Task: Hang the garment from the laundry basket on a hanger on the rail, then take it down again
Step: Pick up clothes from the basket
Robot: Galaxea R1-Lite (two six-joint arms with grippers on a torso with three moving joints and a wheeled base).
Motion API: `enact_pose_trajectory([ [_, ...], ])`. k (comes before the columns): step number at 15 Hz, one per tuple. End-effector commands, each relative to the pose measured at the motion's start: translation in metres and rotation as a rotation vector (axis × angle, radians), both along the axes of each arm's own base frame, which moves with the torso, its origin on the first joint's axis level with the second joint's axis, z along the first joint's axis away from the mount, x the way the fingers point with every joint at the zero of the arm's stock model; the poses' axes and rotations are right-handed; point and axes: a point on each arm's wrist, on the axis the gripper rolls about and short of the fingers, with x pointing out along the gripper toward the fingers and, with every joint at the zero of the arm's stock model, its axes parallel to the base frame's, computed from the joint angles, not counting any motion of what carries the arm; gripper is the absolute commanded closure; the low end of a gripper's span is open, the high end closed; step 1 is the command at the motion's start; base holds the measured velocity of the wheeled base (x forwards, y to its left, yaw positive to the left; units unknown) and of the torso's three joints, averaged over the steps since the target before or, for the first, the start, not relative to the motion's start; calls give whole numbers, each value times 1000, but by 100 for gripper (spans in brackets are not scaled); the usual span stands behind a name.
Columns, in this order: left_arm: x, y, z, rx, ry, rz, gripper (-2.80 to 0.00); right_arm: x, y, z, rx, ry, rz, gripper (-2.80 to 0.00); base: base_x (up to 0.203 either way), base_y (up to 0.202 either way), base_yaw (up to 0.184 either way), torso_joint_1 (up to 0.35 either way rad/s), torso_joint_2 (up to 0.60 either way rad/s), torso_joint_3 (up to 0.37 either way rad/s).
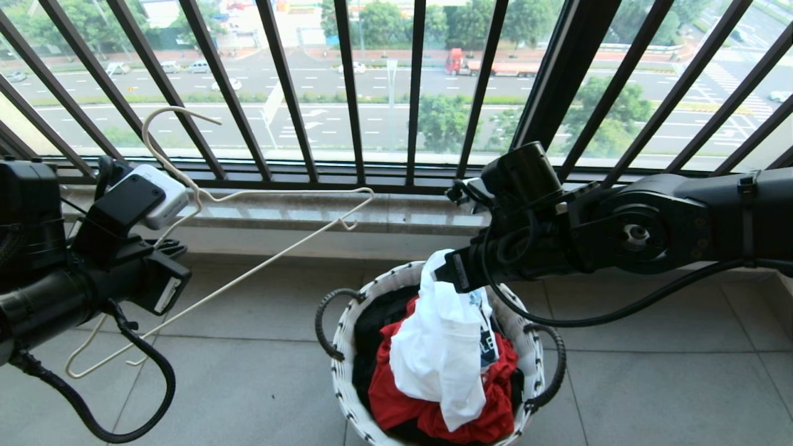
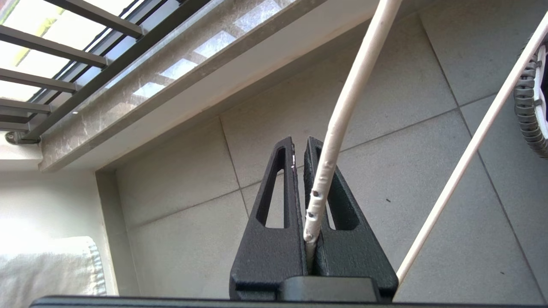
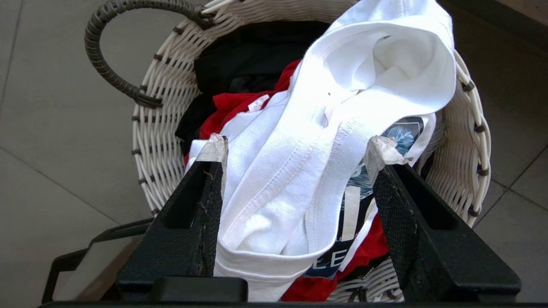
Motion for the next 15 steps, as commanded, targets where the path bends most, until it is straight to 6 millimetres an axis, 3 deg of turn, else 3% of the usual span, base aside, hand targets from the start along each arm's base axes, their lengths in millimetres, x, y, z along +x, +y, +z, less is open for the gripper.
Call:
enact_pose_trajectory([
  [1, 3, 0, -2, 4, 8, 3, 0, 0, 13, -10, -47, 21, -1, -280, 0, 0, 0, 0, 0, 0],
  [9, 4, 3, -2, 5, 7, 16, 0, -12, 33, -25, -84, 59, 54, -280, 0, 0, 0, 0, 0, 0],
  [15, 2, 4, 0, 3, -1, 22, 0, -21, 26, -44, -163, 140, 42, -280, 0, 0, 0, 0, 0, 0],
])
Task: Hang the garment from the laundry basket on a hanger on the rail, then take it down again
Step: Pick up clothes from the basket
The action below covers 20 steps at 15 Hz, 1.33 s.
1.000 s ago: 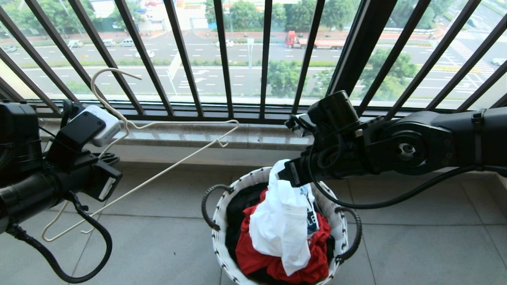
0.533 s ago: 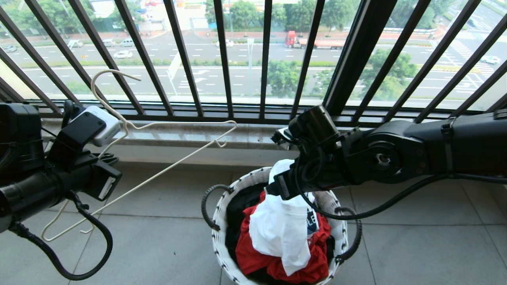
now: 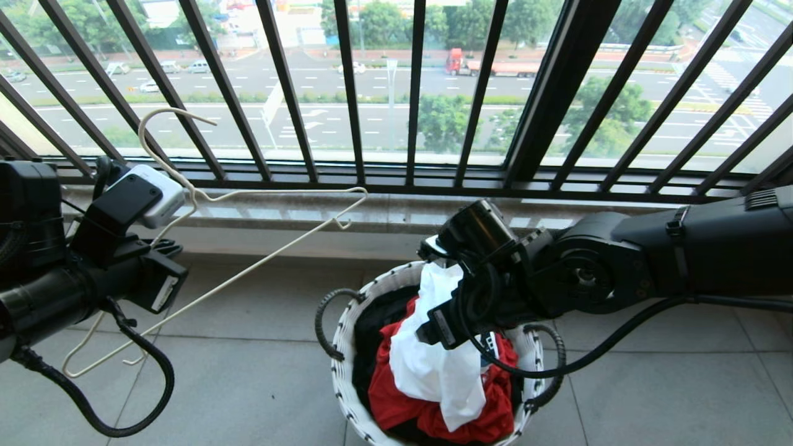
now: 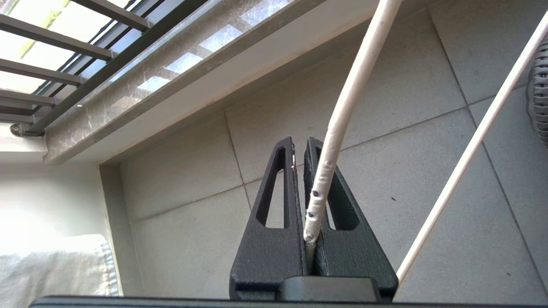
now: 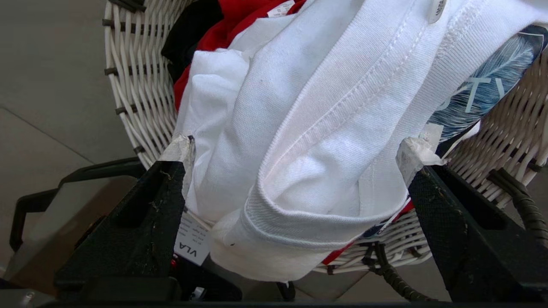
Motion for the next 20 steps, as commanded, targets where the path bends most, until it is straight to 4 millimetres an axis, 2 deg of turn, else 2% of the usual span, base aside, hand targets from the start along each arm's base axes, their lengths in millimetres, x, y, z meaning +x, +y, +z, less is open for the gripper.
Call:
enact_pose_trajectory([
  [1, -1, 0, 1, 2, -6, 2, 0, -1, 0, -1, -7, 6, 0, -280, 0, 0, 0, 0, 0, 0],
  [2, -1, 0, 2, 2, -8, 2, 0, -1, 1, -2, -9, 7, 2, -280, 0, 0, 0, 0, 0, 0],
  [3, -2, 2, 2, 2, -9, 6, 0, -2, 2, -3, -9, 6, 6, 0, 0, 0, 0, 0, 0, 0],
  [10, -2, 2, 3, 0, -14, 11, 0, -15, 13, -1, -4, 18, 36, 0, 0, 0, 0, 0, 0, 0],
  [16, -1, 3, 4, 0, -16, 16, 0, -48, 22, 12, 12, 79, 52, 0, 0, 0, 0, 0, 0, 0],
  [18, -1, 3, 4, 0, -15, 16, 0, -66, 27, 24, 42, 70, 90, 0, 0, 0, 0, 0, 0, 0],
  [20, -1, 3, 4, 1, -15, 16, 0, -85, 36, 27, 52, 97, 126, 0, 0, 0, 0, 0, 0, 0],
])
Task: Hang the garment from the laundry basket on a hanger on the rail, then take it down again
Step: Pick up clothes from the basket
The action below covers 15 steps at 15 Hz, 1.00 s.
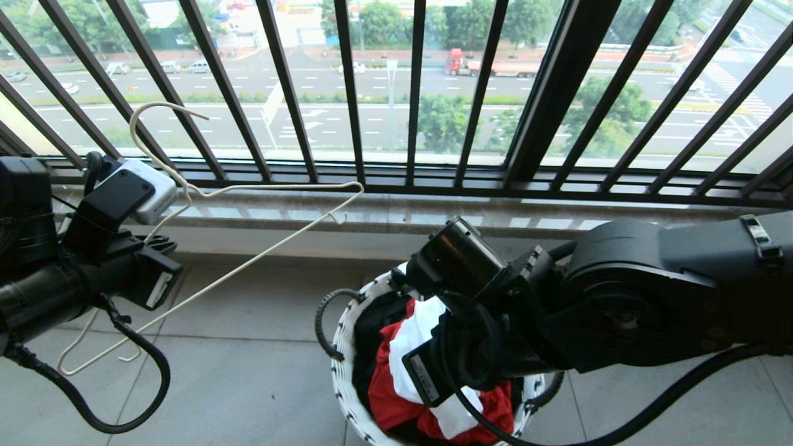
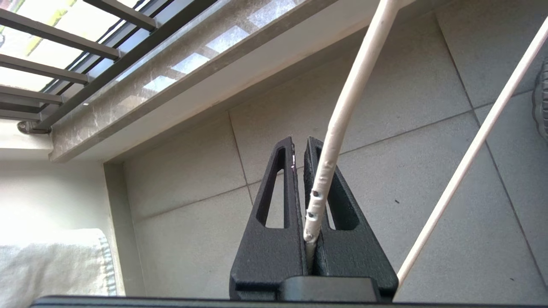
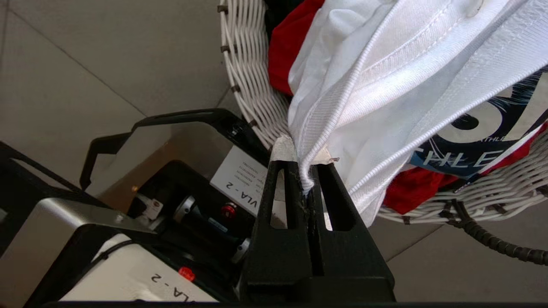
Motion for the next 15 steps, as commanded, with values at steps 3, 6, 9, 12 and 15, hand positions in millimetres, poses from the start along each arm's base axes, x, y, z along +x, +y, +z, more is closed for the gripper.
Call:
enact_pose_trajectory([
  [3, 0, 0, 0, 3, -2, 1, 0, -34, 15, -13, -15, 117, 55, 0, 0, 0, 0, 0, 0, 0],
  [6, 0, 0, 0, 4, 0, 1, 0, -35, 18, -37, -66, 178, 33, 0, 0, 0, 0, 0, 0, 0],
  [9, 0, 0, 0, 4, 0, 0, 0, -31, 22, -48, -83, 192, 22, 0, 0, 0, 0, 0, 0, 0],
  [12, 0, 0, 0, 4, 0, 0, 0, -31, 21, -47, -75, 182, 20, -280, 0, 0, 0, 0, 0, 0],
  [15, -1, 0, 0, 4, -3, 0, 0, -35, 17, -34, -46, 163, 27, -280, 0, 0, 0, 0, 0, 0],
])
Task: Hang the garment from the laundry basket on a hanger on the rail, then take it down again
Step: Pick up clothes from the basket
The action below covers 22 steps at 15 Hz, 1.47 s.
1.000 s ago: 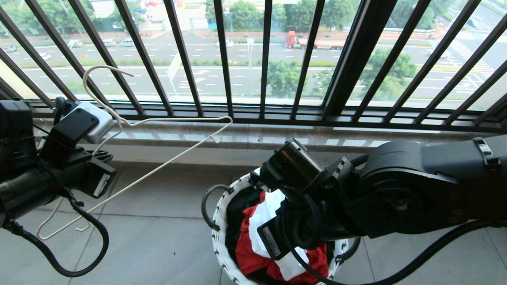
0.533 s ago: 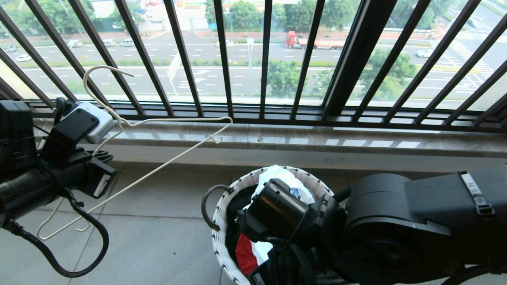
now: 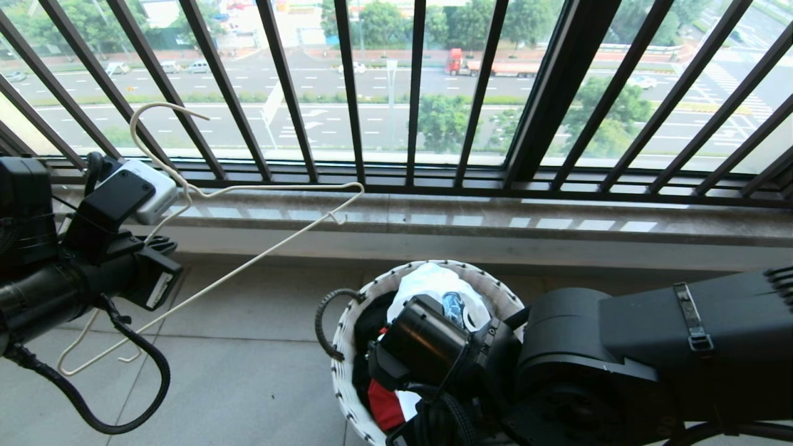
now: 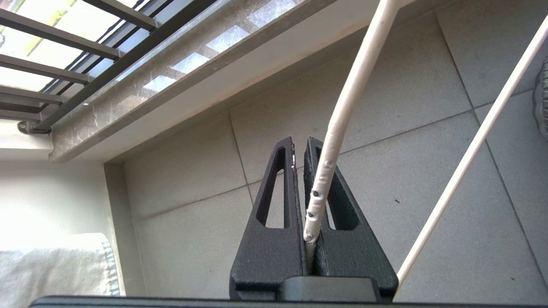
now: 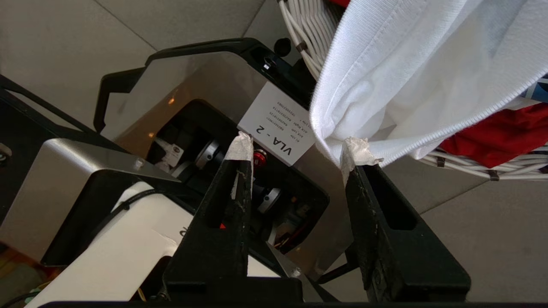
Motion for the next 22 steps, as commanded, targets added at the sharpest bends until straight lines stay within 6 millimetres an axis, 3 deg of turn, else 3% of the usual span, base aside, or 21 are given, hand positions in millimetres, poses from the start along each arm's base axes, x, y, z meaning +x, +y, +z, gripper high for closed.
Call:
enact_pose_trajectory([
  [1, -1, 0, 1, 3, -4, 1, 0, -5, -4, 15, 34, -22, 4, -280, 0, 0, 0, 0, 0, 0],
  [6, -2, 0, 1, 2, -6, 1, 0, -7, -12, 59, 119, -139, -20, -280, 0, 0, 0, 0, 0, 0],
  [7, -2, 0, 1, 2, -6, 1, 0, -2, -15, 63, 107, -172, -29, 0, 0, 0, 0, 0, 0, 0],
  [11, -2, 0, 2, 1, -12, 1, 0, 22, -19, 69, 61, -263, -37, 0, 0, 0, 0, 0, 0, 0],
  [20, -2, 4, 4, -1, -18, 18, 0, 109, 4, 40, -163, -456, 32, 0, 0, 0, 0, 0, 0, 0],
  [22, -1, 4, 5, -1, -21, 22, 0, 114, 5, 42, -210, -499, 95, 0, 0, 0, 0, 0, 0, 0],
])
